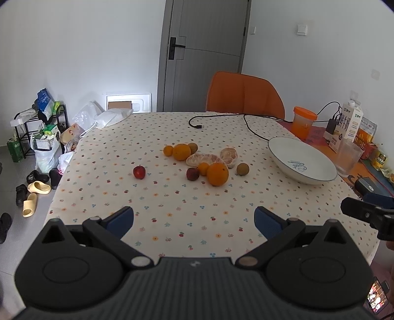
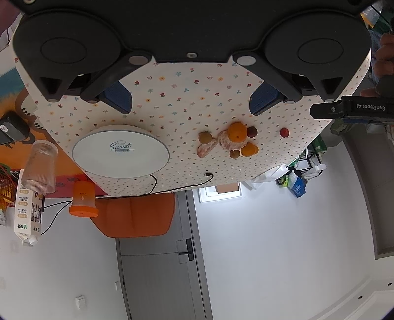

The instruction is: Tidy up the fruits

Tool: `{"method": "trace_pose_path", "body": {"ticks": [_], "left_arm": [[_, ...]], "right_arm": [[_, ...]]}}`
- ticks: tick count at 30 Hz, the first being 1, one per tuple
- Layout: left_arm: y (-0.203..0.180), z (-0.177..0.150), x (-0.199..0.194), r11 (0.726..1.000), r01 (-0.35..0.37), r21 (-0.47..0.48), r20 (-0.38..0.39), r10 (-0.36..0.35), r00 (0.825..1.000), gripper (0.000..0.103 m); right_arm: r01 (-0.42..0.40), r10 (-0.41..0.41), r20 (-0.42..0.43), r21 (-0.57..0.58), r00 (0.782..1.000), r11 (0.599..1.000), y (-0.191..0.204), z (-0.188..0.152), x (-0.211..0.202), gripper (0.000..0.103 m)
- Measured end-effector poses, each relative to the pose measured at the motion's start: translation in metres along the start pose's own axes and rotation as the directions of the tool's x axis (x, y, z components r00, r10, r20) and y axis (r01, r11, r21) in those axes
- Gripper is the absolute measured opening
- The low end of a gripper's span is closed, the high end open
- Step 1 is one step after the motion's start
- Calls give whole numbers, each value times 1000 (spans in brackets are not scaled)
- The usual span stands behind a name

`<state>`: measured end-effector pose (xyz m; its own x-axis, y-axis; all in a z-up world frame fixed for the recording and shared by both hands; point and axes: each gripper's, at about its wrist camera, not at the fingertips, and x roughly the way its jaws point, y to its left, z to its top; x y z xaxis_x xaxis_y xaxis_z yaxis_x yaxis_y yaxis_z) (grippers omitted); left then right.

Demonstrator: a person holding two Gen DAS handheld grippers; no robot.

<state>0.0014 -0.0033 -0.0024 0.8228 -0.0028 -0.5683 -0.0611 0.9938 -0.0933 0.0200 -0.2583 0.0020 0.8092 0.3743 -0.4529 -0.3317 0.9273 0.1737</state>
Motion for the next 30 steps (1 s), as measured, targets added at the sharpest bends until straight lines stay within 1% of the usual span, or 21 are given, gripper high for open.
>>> {"method": "trace_pose_path", "body": {"ticks": [11, 30], "left_arm": [[3, 1, -2, 1000, -6, -1, 3, 6, 1000, 103], [5, 1, -7, 1000, -10, -4, 11, 10, 1000, 103]], "right_arm": [[8, -8, 0, 1, 1000, 1000, -1, -1, 1, 103], [-3, 3, 5, -10, 1000, 1000, 3, -1, -1, 103]]}}
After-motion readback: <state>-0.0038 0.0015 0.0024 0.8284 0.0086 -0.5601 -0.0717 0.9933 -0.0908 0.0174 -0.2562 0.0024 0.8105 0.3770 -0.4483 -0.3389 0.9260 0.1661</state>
